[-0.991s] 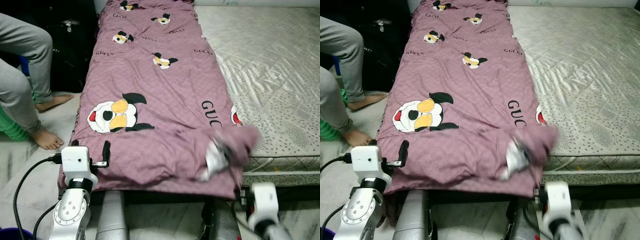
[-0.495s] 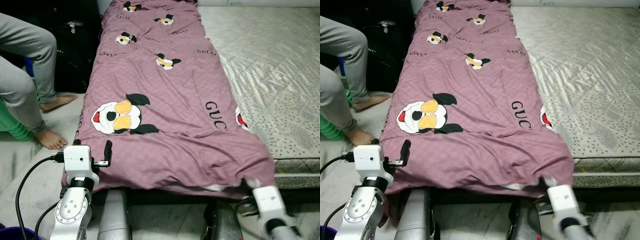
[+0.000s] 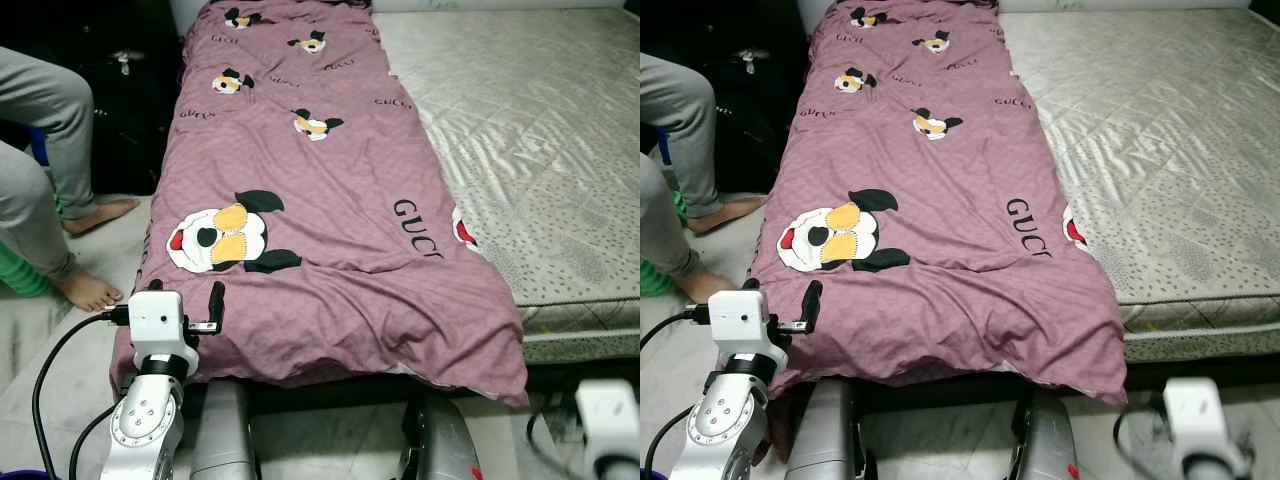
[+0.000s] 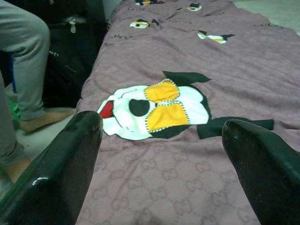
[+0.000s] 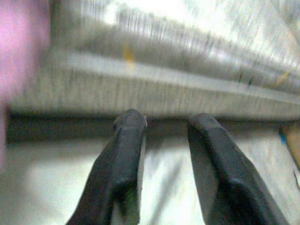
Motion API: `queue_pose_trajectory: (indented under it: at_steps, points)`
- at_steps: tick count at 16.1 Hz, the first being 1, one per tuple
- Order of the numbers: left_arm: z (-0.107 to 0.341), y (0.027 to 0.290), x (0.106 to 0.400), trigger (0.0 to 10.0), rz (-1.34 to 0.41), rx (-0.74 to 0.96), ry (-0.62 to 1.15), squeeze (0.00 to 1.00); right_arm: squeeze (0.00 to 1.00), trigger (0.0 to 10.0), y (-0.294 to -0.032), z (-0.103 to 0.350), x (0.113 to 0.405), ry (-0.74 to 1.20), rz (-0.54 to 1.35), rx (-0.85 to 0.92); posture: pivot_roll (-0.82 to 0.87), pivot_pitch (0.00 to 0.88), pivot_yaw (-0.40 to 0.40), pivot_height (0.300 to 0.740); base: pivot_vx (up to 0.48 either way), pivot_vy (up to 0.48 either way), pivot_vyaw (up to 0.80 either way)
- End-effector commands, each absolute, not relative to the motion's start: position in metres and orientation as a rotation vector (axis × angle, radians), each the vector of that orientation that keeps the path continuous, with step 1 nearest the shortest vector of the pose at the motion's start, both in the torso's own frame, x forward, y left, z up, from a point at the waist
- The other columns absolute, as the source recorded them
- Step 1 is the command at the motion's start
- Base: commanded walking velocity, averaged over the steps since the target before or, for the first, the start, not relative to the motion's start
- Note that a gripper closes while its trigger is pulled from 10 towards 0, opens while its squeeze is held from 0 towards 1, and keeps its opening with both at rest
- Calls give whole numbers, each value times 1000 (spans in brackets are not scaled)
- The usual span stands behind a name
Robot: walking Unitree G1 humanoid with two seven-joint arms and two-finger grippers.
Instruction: Clean up the room
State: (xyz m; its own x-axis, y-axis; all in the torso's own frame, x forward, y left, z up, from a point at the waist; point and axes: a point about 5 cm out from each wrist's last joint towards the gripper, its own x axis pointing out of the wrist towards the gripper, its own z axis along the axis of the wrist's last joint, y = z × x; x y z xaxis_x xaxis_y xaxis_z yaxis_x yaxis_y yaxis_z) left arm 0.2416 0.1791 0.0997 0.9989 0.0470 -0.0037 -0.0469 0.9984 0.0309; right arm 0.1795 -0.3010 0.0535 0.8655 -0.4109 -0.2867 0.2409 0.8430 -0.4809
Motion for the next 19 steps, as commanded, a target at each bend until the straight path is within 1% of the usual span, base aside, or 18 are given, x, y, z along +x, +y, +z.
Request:
queue_pose_trajectory:
  at_steps: [1, 2, 3, 4, 5, 6, 7, 8, 10, 11, 12, 13, 14, 15, 17, 19]
  points:
    - [99, 178, 245, 10000, 29, 38, 7, 0, 1000, 10000, -268, 99, 219, 143, -277, -304, -8, 105, 25, 538, 0, 0, 0]
    - [99, 178, 246, 10000, 27, 36, 5, 0, 1000, 10000, -254, 109, 229, 89, -230, -253, -10, 102, 27, 538, 0, 0, 0]
    - [99, 178, 246, 10000, 27, 36, 5, 0, 1000, 10000, -254, 109, 229, 89, -230, -253, -10, 102, 27, 538, 0, 0, 0]
    - [100, 175, 249, 10000, 25, 31, -3, 0, 1000, 10000, -203, 123, 258, 47, -30, -68, -9, 97, 25, 538, 0, 0, 0]
    - [100, 175, 249, 10000, 24, 30, -4, 0, 1000, 10000, -196, 123, 261, 52, -4, -43, -9, 97, 25, 538, 0, 0, 0]
    - [101, 174, 249, 10000, 26, 28, -7, 0, 1000, 10000, -183, 112, 266, 134, 63, -32, 4, 93, 21, 538, 0, 0, 0]
    - [104, 175, 250, 10000, 38, 28, -18, 0, 1000, 10000, -171, 99, 275, 198, 89, -41, 24, 95, 14, 538, 0, 0, 0]
    - [105, 178, 250, 10000, 47, 31, -22, 0, 1000, 10000, -165, 90, 278, 269, 118, -36, 31, 97, 9, 538, 0, 0, 0]
    - [104, 184, 247, 10000, 64, 39, -20, 0, 1000, 10000, -165, 67, 272, 433, 156, -54, 35, 98, -1, 538, 0, 0, 0]
    - [104, 184, 247, 10000, 66, 40, -20, 0, 1000, 10000, -167, 62, 270, 472, 159, -64, 35, 98, -1, 538, 0, 0, 0]
    - [103, 185, 246, 10000, 74, 40, -20, 0, 1000, 10000, -183, 43, 258, 598, 131, -75, 37, 100, -6, 538, 0, 0, 0]
    - [103, 185, 246, 10000, 76, 39, -20, 0, 1000, 10000, -190, 39, 254, 626, 119, -81, 35, 102, -11, 538, 0, 0, 0]
    - [102, 184, 245, 10000, 78, 37, -17, 0, 1000, 10000, -206, 31, 243, 692, 90, -103, 28, 104, -12, 538, 0, 0, 0]
    - [102, 184, 245, 10000, 78, 36, -16, 0, 1000, 10000, -210, 29, 239, 710, 85, -111, 28, 104, -12, 538, 0, 0, 0]
    - [101, 182, 245, 10000, 74, 33, -13, 0, 1000, 10000, -223, 20, 220, 790, 69, -116, 28, 104, -12, 538, 0, 0, 0]
    - [101, 183, 247, 10000, 73, 34, -13, 0, 1000, 10000, -230, 15, 209, 831, 43, -122, 18, 106, -7, 538, 0, 0, 0]
